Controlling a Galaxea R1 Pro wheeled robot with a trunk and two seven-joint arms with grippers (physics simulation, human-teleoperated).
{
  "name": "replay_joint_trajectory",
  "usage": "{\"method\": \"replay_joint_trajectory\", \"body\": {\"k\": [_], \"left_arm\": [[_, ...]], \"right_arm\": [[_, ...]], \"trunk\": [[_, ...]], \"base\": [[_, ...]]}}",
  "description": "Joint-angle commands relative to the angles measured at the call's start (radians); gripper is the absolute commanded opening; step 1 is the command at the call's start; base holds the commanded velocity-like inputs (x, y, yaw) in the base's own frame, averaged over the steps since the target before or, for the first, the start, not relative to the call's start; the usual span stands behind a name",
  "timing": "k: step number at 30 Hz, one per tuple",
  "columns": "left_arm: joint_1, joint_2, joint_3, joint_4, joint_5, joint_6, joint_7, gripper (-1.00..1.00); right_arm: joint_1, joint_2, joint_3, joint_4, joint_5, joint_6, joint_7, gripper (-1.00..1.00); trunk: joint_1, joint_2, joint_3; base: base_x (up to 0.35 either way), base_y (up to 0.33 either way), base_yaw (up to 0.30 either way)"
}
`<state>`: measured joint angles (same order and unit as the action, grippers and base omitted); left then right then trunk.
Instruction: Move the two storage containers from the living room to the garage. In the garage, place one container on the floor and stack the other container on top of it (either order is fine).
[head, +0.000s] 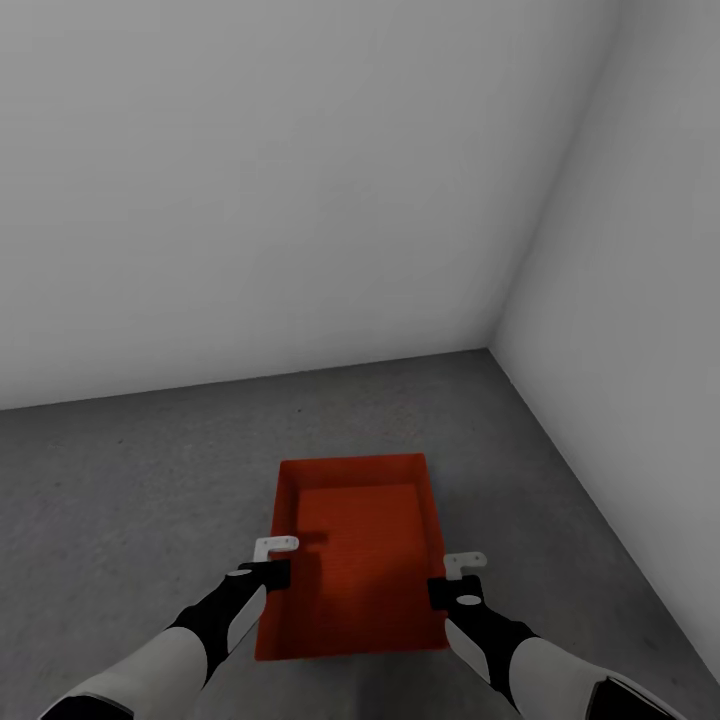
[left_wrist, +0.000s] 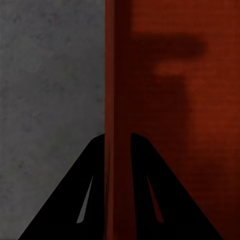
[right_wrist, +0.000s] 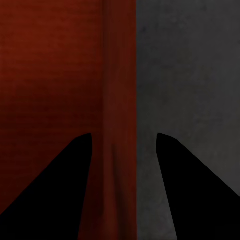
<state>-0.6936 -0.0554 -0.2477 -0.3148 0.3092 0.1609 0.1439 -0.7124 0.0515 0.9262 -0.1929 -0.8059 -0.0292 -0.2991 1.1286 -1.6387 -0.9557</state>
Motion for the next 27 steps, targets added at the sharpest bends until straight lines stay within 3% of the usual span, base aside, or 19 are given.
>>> {"method": "replay_joint_trajectory", "body": {"k": [1, 2, 3, 4, 27], "left_arm": [[0.0, 0.003, -0.025, -0.004, -0.025, -0.02, 0.016, -1.0], [0.0, 0.003, -0.025, -0.004, -0.025, -0.02, 0.016, -1.0], [0.0, 0.003, -0.025, -0.003, -0.025, -0.02, 0.016, -1.0], [0.0, 0.003, -0.025, -0.003, -0.026, -0.02, 0.016, 1.0], [0.0, 0.004, -0.025, -0.004, -0.025, -0.02, 0.014, 1.0]], "right_arm": [[-0.001, -0.001, -0.003, 0.009, -0.033, -0.005, -0.005, -1.0], [-0.001, -0.001, -0.003, 0.01, -0.033, -0.005, -0.006, -1.0], [-0.001, -0.001, -0.003, 0.01, -0.033, -0.005, -0.005, 1.0], [-0.001, -0.001, -0.003, 0.01, -0.033, -0.005, -0.005, 1.0], [-0.001, 0.0, -0.002, 0.009, -0.033, -0.005, -0.003, 1.0]], "trunk": [[0.0, 0.0, -0.001], [0.0, 0.0, -0.001], [0.0, 0.0, -0.001], [0.0, 0.0, -0.001], [0.0, 0.0, -0.001]], "base": [[0.0, 0.0, 0.0], [0.0, 0.0, 0.0], [0.0, 0.0, 0.0], [0.0, 0.0, 0.0], [0.0, 0.0, 0.0]]}}
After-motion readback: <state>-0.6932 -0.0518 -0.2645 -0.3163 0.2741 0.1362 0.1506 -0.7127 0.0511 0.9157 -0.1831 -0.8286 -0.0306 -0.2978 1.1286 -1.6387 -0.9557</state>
